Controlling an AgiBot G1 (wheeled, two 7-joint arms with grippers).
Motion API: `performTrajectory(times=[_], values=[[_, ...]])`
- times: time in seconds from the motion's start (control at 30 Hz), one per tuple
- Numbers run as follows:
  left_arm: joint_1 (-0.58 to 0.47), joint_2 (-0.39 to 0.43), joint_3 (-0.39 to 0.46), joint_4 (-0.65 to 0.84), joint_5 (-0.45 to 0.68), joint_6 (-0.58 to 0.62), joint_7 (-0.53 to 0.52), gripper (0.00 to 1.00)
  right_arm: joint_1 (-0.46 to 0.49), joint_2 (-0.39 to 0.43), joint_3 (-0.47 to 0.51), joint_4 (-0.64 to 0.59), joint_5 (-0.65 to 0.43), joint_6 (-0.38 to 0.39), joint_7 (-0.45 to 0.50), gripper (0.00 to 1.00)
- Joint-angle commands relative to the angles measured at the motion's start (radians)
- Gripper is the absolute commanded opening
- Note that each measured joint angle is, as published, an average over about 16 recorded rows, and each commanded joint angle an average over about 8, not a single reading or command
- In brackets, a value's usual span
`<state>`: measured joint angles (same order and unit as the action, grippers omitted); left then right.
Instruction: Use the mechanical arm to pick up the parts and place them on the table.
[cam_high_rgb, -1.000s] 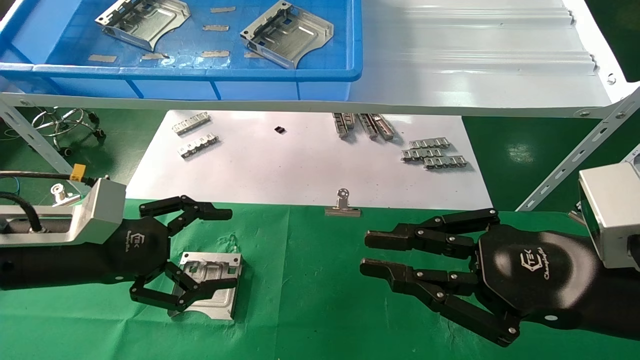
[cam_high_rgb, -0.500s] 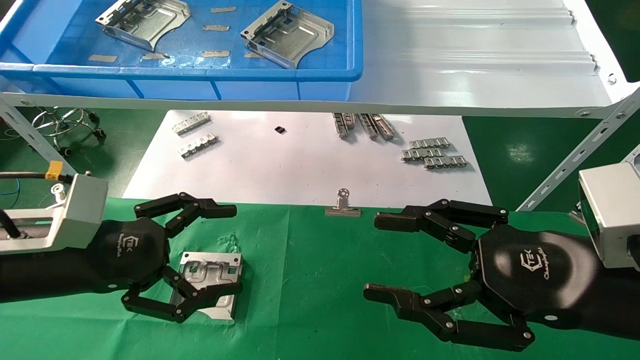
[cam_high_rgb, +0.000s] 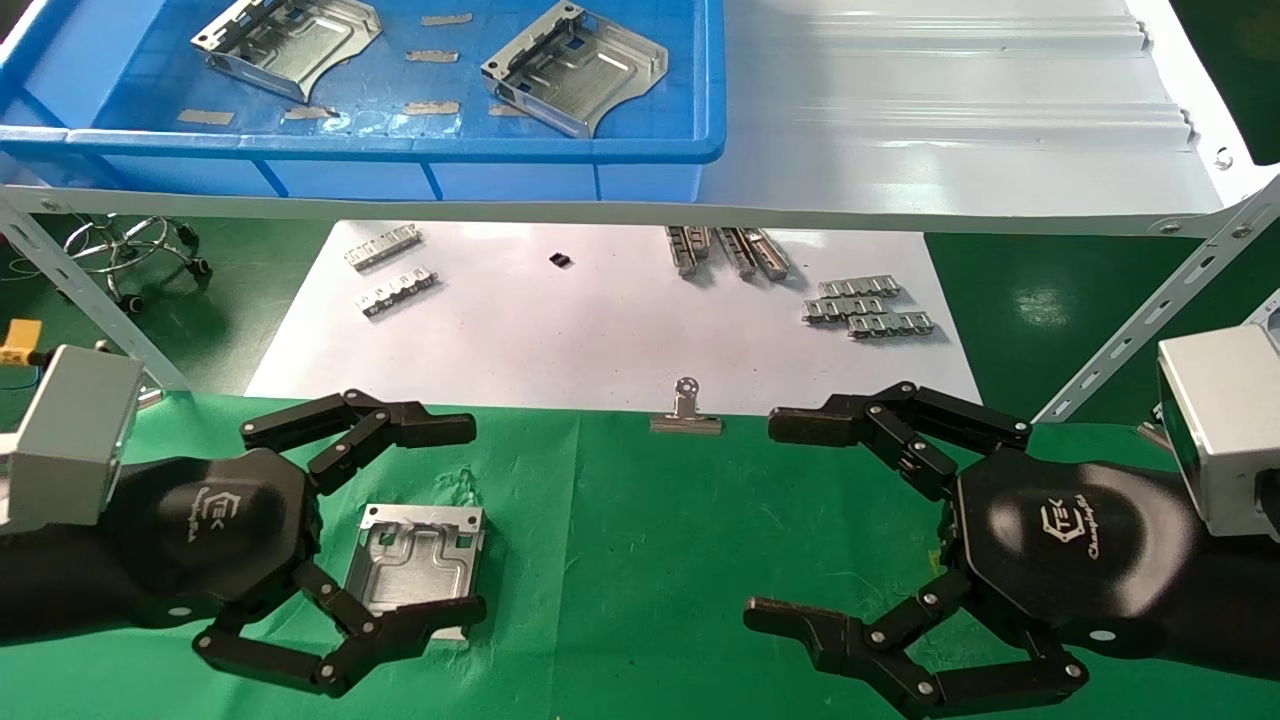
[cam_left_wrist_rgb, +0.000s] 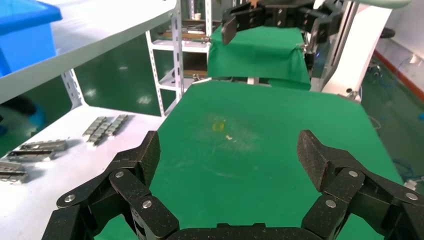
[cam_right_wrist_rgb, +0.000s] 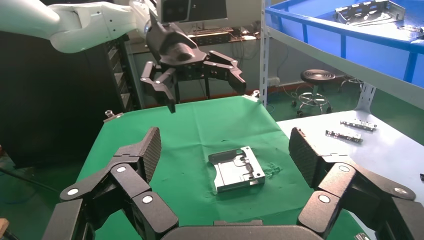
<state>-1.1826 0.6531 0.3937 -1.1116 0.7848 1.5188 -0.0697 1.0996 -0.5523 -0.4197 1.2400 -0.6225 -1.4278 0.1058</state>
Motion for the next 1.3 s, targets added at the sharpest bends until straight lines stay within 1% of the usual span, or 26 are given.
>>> performTrajectory(times=[0.03, 0.37, 0.57, 1.3], values=[[0.019, -0.007, -0.02, -0.03, -0.01, -0.004, -0.021, 1.0, 0.0, 0.0, 0.0, 0.0, 0.0, 0.0, 0.0, 1.0], [0.105, -0.041, -0.11, -0.168, -0.053, -0.022, -0.113, 1.0, 0.0, 0.0, 0.0, 0.0, 0.0, 0.0, 0.0, 1.0], [0.128, -0.05, -0.136, -0.205, -0.067, -0.028, -0.133, 1.0, 0.0, 0.0, 0.0, 0.0, 0.0, 0.0, 0.0, 1.0], [0.111, -0.043, -0.117, -0.177, -0.057, -0.024, -0.12, 1.0, 0.0, 0.0, 0.0, 0.0, 0.0, 0.0, 0.0, 1.0]])
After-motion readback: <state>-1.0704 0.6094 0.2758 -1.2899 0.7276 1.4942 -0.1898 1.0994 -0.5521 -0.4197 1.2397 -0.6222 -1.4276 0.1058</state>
